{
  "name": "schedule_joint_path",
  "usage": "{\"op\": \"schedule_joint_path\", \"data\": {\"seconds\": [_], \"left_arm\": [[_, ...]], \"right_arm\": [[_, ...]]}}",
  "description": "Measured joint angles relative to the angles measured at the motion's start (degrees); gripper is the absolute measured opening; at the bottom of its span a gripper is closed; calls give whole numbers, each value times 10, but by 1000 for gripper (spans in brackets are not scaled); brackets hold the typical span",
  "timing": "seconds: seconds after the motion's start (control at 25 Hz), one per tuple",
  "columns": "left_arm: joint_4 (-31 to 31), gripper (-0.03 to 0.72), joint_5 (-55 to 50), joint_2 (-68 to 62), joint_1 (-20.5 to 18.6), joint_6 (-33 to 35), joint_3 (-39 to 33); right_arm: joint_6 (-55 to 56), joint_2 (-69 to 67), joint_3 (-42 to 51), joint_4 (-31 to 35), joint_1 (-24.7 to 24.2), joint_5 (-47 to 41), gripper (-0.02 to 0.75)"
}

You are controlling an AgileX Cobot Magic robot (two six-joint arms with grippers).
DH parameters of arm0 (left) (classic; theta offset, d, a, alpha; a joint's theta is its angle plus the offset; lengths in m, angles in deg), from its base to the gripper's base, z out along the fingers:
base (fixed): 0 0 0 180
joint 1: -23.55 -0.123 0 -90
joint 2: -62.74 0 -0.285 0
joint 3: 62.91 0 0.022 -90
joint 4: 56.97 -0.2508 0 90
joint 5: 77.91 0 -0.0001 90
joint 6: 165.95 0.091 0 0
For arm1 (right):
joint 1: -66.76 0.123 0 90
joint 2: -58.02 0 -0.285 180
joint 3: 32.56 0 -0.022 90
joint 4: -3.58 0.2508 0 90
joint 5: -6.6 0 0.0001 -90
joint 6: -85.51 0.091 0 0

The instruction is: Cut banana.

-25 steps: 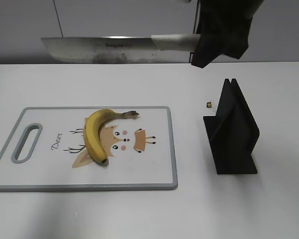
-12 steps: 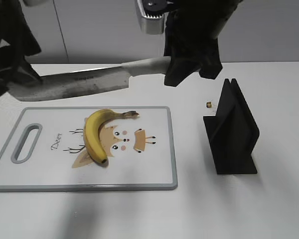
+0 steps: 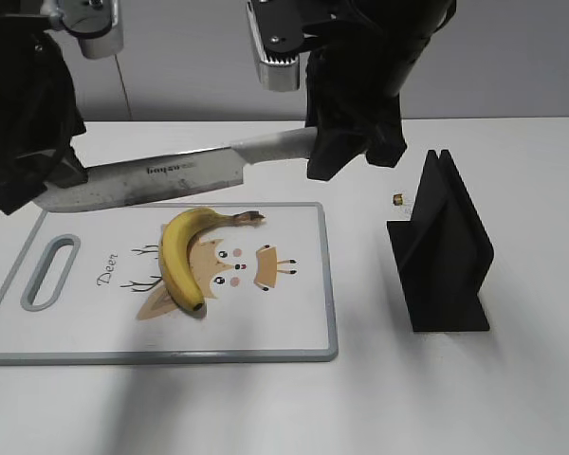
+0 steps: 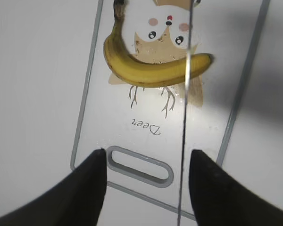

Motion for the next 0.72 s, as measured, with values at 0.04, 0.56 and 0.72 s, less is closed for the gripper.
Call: {"op": "schedule_joint_path", "data": {"seconds": [0.04,0.56,0.72], "left_arm": [[4,536,0,-4,-8,0,0],[34,497,16,-30,-35,0,1],[34,407,18,-46,-48,2,1]], "right_arm": [[0,0,0,0,0,4,160],[-1,0,0,6,-8,29,160],[-1,0,0,6,-8,30,160]]}}
